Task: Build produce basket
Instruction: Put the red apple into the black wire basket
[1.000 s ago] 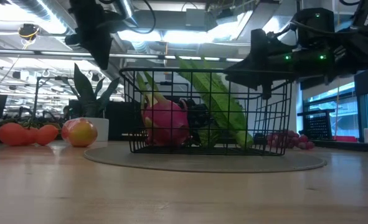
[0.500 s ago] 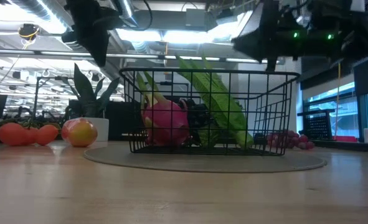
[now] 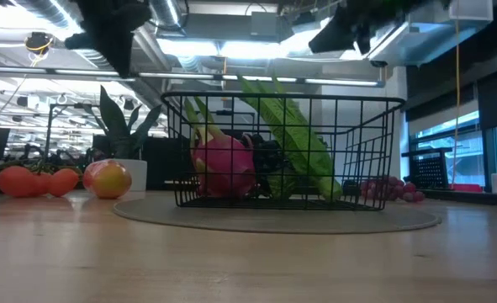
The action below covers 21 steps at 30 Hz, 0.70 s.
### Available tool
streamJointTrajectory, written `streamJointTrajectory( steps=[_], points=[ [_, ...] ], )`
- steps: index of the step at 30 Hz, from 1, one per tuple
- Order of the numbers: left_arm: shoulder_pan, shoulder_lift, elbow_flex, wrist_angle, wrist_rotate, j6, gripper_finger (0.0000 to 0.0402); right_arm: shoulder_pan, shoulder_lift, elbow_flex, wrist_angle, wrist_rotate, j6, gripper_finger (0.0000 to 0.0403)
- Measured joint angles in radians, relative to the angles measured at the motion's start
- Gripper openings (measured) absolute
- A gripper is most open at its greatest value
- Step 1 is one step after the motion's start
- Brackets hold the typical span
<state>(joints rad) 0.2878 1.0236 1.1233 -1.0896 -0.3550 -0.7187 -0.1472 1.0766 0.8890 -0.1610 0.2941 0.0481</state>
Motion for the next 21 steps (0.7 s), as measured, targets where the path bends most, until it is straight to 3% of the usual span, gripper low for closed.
streamJointTrajectory(
  steps=[3,9,16,21],
  points=[
    [-0.002,-0.014,0.003,-0.021,0.052,-0.05,0.0,0.0,0.02,0.125,-0.212,-0.022,0.003,0.0084],
    [-0.06,-0.019,0.002,-0.106,0.213,-0.088,0.0,0.0,0.059,0.274,-0.418,-0.135,0.089,0.0084],
    [-0.2,-0.02,0.002,-0.131,0.402,-0.091,0.0,0.021,0.08,0.297,-0.511,-0.306,0.134,0.0084],
    [-0.342,-0.02,0.002,-0.132,0.476,-0.029,0.0,0.061,0.081,0.297,-0.564,-0.407,0.134,0.0084]
  ],
)
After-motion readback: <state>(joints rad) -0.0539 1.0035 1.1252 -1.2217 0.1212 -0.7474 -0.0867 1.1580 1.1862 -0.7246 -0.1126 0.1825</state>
